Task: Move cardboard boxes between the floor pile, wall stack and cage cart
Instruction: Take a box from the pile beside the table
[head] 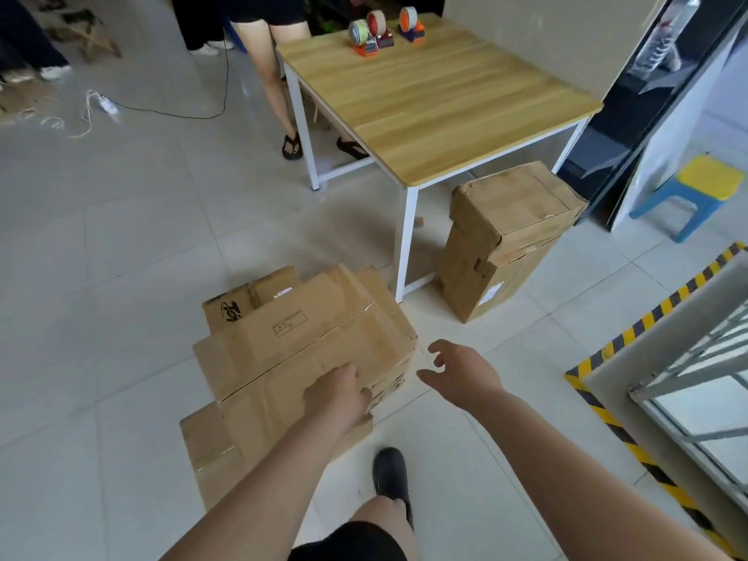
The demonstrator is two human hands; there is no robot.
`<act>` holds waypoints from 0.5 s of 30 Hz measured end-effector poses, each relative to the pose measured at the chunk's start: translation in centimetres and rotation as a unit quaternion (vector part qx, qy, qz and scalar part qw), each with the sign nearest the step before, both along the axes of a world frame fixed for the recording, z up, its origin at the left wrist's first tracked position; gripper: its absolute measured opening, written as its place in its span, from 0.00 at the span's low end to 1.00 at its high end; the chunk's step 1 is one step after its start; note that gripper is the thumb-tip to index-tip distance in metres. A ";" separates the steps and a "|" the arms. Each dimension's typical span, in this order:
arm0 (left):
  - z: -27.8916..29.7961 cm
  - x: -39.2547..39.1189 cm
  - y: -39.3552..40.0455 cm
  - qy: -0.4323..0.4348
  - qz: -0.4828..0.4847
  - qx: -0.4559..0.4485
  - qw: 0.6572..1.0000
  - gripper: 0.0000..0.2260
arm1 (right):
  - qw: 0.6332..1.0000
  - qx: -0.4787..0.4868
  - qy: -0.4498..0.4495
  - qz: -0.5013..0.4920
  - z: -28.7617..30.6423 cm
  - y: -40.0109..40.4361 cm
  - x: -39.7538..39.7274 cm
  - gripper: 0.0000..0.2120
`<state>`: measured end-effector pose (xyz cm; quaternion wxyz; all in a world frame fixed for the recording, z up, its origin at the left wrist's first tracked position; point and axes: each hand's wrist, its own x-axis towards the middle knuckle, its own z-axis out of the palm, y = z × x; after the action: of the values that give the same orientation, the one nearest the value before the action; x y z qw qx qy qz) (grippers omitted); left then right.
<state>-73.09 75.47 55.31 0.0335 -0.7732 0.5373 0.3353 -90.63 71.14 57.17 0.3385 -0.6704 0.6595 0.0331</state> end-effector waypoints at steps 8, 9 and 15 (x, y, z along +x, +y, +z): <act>-2.8 -5.9 -11.1 0.043 0.009 0.027 0.999 0.12 | 0.998 0.035 0.049 0.033 -1.8 -11.3 -4.4 0.24; -3.0 -6.7 -12.4 0.053 0.012 0.028 0.998 0.13 | 0.997 0.043 0.055 0.041 -2.1 -12.6 -4.9 0.24; -5.8 -10.3 -18.6 0.096 0.055 0.049 0.993 0.20 | 0.988 0.101 0.080 0.083 -6.1 -19.8 -8.0 0.23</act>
<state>-83.34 56.90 49.55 0.0012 -0.7631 0.4778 0.4351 -98.65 51.30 51.10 0.3470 -0.6802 0.6199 0.1808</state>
